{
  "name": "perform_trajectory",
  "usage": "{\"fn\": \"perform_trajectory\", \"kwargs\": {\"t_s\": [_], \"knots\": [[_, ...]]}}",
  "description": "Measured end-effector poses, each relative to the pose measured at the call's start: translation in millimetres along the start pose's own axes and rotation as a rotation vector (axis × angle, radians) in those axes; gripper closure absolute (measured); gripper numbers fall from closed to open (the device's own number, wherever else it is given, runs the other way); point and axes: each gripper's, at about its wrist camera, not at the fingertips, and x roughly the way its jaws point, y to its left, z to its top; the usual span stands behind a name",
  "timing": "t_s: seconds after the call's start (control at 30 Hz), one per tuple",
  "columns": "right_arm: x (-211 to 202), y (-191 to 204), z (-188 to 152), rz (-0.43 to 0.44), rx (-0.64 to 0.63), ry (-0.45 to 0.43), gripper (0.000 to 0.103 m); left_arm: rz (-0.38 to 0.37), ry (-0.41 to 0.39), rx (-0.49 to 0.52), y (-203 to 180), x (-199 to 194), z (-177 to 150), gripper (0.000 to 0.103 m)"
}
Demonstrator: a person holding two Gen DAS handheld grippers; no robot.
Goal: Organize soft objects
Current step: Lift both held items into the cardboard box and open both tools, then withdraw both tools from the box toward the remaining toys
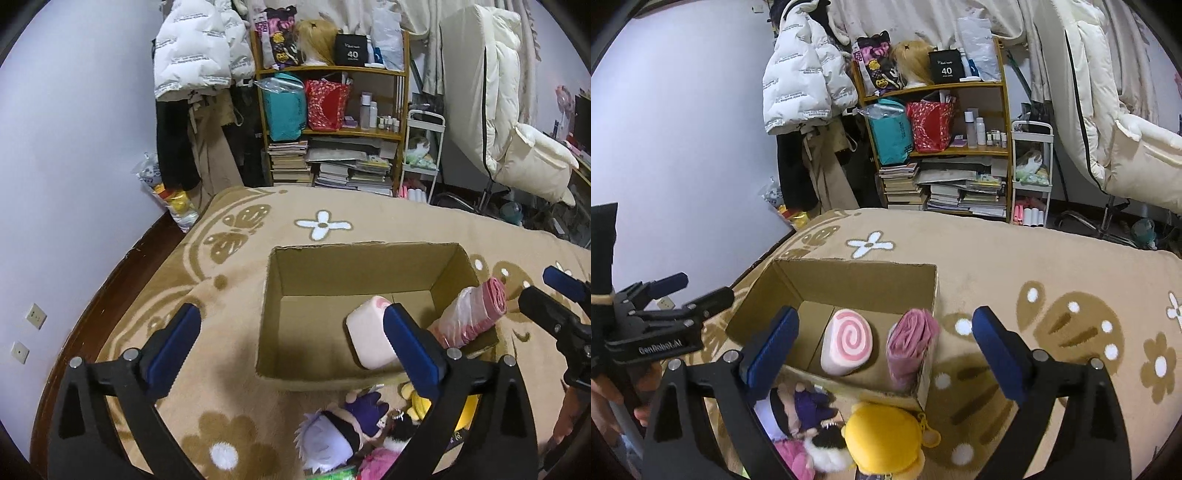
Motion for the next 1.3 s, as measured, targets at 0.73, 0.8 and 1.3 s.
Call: {"fn": "perform_trajectory", "kwargs": {"t_s": [0.73,0.8,1.3], "knots": [[-48.3,27.2,-38.7,0.054,0.003,0.059,0.004,0.034,0.105,-0.066,29.5,-58.4,-38.5,0.003],[-48.3,29.1,-41.7,0.051,0.001,0.062,0.004,0.029,0.13,-0.074,29.4,-54.4,-42.9,0.003],[-0.3,21.8,-70.5,0.02,0.008,0.16,0.004,-0.011,0.223,-0.081,23.2,-16.8,-55.3,0.003]]}}
